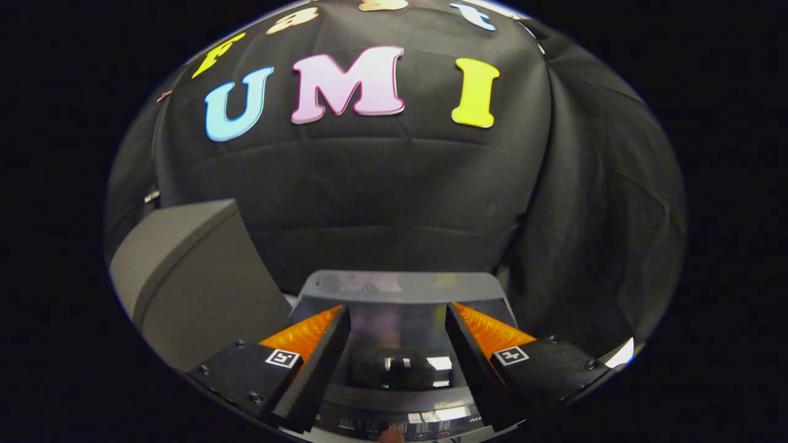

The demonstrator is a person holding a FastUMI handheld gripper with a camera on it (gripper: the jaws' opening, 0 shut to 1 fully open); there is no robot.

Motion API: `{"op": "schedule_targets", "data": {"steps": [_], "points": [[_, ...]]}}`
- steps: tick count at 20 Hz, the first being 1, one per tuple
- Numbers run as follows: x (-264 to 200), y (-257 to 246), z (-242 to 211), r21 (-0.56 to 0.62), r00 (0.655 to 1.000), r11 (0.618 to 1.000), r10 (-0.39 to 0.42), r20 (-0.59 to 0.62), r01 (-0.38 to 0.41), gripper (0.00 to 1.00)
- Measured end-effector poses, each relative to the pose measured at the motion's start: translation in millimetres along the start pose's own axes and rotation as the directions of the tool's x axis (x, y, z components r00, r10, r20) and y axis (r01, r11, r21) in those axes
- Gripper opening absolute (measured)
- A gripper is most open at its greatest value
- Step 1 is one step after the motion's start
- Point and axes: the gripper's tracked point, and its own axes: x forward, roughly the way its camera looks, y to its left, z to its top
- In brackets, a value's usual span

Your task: Put the clothes into the washing machine and then close the washing machine lid.

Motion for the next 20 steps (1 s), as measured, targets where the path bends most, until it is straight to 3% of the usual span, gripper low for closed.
{"op": "schedule_targets", "data": {"steps": [5,8,13,20], "points": [[-4,4,-54,-0.033,0.992,0.999,0.01,-0.13,-0.014,0.98],[-12,6,-49,-0.021,0.992,1.0,0.016,-0.125,-0.019,0.98],[-45,18,13,0.062,0.998,0.997,0.045,0.051,-0.048,0.98],[-106,32,85,0.046,0.958,0.996,0.057,0.28,-0.072,0.98]]}}
